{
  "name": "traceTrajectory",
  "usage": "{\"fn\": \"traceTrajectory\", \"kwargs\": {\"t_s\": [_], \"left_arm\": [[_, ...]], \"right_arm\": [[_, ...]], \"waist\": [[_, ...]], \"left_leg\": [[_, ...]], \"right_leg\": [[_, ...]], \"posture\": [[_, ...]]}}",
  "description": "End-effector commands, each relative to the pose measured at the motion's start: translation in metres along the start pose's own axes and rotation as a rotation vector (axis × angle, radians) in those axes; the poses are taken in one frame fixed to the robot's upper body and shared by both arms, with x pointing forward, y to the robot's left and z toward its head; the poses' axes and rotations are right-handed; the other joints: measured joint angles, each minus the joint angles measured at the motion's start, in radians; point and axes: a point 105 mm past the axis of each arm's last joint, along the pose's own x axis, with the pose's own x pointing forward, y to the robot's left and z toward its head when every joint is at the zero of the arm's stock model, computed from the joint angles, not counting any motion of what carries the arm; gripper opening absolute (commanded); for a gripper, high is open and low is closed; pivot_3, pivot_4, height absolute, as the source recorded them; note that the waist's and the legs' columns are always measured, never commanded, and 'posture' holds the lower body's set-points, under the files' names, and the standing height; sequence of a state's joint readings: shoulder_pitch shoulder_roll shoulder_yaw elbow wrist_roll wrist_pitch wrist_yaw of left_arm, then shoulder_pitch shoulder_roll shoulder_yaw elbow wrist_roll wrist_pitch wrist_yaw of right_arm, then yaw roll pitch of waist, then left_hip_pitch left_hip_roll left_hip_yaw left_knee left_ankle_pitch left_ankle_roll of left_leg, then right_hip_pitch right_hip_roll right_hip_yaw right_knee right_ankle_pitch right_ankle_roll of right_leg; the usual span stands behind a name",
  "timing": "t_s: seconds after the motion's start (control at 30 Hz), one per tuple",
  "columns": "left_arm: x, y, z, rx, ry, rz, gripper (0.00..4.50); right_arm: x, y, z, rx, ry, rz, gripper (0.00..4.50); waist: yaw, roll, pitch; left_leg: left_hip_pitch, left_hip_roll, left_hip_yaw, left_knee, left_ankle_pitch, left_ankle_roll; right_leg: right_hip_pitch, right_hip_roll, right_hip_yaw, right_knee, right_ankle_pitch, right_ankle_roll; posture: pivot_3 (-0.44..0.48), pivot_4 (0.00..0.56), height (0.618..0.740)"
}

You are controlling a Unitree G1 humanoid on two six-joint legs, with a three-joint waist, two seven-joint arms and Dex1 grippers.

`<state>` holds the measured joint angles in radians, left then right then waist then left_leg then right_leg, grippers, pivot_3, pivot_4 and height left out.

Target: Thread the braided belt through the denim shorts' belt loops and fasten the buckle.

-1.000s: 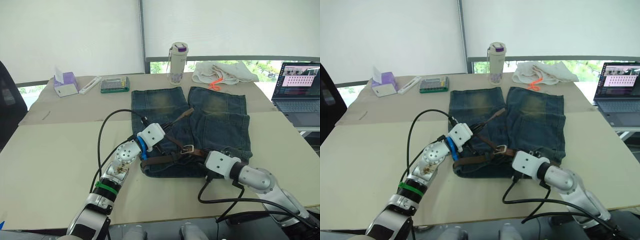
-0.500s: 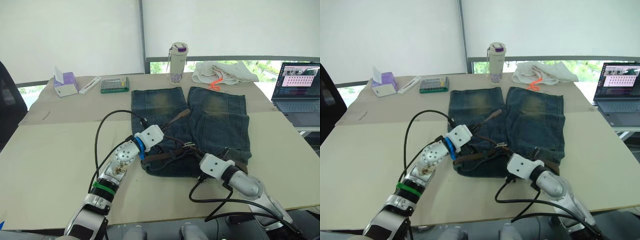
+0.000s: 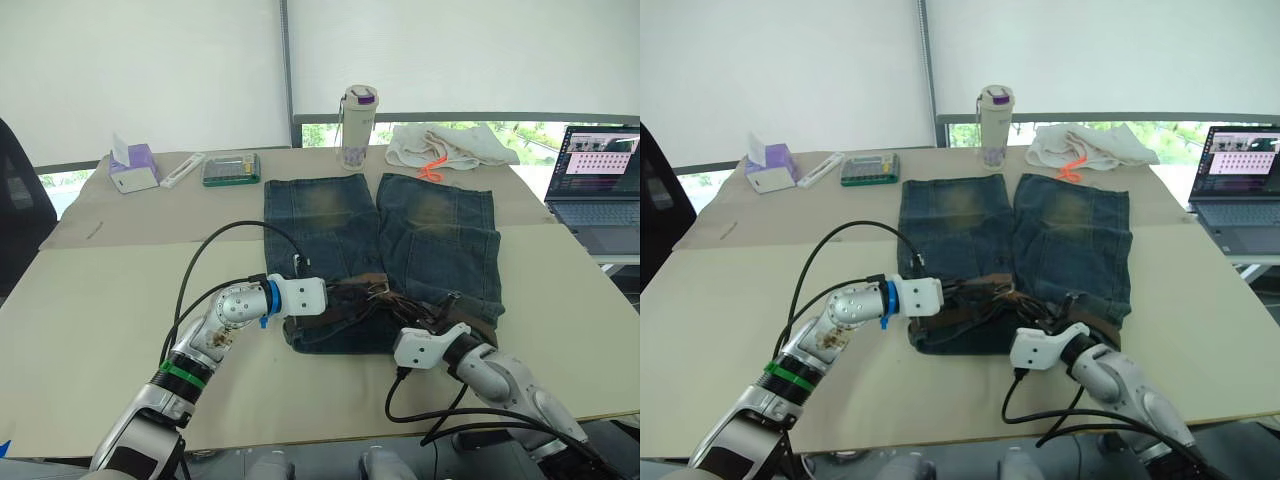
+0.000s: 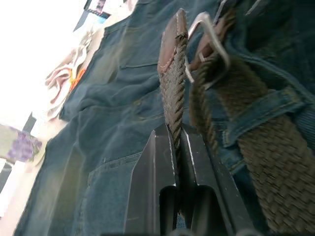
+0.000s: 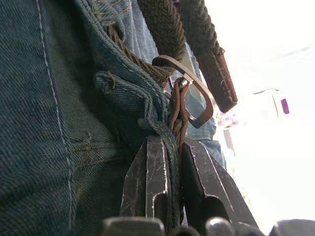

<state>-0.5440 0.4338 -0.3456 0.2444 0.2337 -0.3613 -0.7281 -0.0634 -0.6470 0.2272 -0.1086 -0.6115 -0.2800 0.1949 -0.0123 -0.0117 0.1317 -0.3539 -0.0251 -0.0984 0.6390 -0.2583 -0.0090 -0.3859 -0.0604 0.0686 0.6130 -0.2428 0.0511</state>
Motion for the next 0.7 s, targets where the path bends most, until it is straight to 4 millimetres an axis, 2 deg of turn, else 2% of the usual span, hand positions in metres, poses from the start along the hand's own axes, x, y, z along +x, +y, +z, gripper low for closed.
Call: {"fn": "traceTrajectory", "kwargs": {"t_s": [0.03,0.43,0.7], "left_arm": [[-0.003,0.010,0.008,0.072,-0.006,0.019,0.00],[-0.018,0.006,-0.011,0.110,0.122,-0.047,0.00],[-0.012,0.005,-0.008,0.234,0.142,-0.130,0.00]], "right_arm": [[0.000,-0.007,-0.010,-0.020,0.039,-0.033,0.01],[-0.001,-0.001,-0.015,-0.031,0.073,-0.013,0.01],[0.002,-0.007,-0.008,-0.141,0.033,-0.045,0.01]], "waist": [[0.000,0.000,0.000],[-0.002,0.000,0.000],[-0.002,0.000,0.000]], "left_leg": [[0.000,0.000,0.000,0.000,0.000,0.000],[0.000,0.000,0.000,0.000,0.000,0.000],[0.001,0.000,0.000,0.000,0.000,0.000]], "right_leg": [[0.000,0.000,0.000,0.000,0.000,0.000],[0.000,0.000,0.000,0.000,0.000,0.000],[0.000,0.000,0.000,0.001,0.000,0.000]], "posture": [[0.000,0.150,0.740],[0.000,0.150,0.740],[0.000,0.150,0.740]]}}
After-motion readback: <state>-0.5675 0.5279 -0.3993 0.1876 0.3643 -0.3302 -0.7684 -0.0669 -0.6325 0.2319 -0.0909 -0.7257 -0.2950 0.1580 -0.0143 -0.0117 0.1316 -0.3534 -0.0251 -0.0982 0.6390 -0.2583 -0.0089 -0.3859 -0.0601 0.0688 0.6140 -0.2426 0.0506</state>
